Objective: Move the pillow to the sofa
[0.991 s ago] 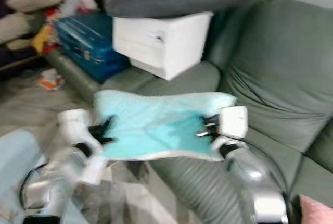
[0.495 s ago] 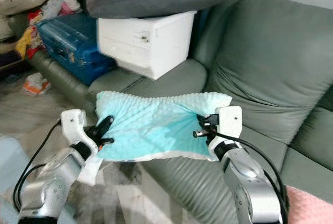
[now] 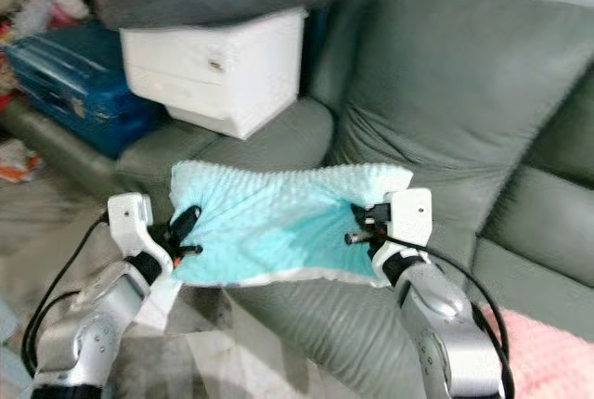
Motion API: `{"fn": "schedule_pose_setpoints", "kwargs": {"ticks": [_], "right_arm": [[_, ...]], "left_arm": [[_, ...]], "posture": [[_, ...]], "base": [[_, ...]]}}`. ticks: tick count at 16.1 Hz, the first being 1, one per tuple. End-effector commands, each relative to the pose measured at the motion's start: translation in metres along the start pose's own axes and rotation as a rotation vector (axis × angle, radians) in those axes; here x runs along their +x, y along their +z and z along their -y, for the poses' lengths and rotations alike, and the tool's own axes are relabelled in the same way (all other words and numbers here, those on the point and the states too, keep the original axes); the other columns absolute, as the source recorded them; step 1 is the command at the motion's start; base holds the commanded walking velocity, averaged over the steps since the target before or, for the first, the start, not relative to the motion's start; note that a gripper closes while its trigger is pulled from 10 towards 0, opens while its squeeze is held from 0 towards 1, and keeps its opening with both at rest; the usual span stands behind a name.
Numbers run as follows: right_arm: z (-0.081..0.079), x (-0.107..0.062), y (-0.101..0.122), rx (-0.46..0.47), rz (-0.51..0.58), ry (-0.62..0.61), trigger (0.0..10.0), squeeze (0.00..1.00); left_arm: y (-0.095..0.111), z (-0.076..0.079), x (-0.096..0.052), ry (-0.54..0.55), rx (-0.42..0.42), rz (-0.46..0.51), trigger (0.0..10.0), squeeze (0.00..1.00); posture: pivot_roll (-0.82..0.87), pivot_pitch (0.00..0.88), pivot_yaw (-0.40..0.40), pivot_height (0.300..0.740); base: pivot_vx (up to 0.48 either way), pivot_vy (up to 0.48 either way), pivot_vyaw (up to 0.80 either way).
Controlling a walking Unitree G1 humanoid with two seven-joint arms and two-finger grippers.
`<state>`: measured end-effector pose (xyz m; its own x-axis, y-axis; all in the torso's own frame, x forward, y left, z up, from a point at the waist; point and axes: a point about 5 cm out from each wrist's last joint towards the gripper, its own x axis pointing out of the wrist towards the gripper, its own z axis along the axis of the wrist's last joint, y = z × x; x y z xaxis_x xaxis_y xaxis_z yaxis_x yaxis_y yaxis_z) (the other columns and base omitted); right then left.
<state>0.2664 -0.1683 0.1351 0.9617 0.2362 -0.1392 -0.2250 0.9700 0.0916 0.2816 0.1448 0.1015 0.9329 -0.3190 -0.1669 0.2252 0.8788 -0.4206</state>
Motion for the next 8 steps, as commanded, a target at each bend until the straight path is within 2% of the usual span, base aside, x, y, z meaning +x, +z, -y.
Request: {"fn": "schedule_pose_setpoints", "kwargs": {"ticks": [1, 8], "right_arm": [[-0.0024, 0.0006, 0.0062, -0.009, 0.021, 0.009, 10.0, 0.00], [-0.0024, 0.0001, 0.0054, -0.006, 0.015, 0.008, 10.0, 0.00]], "left_arm": [[0.0033, -0.0001, 0.0000, -0.003, 0.018, 0.005, 10.0, 0.00], [0.0023, 0.0006, 0.0003, -0.001, 0.015, 0.001, 10.0, 0.00]], "posture": [[-0.19, 0.000, 0.017, 0.740], [-0.19, 0.000, 0.017, 0.740]], "base": [[0.000, 0.000, -0.79], [0.000, 0.000, -0.79]]}}
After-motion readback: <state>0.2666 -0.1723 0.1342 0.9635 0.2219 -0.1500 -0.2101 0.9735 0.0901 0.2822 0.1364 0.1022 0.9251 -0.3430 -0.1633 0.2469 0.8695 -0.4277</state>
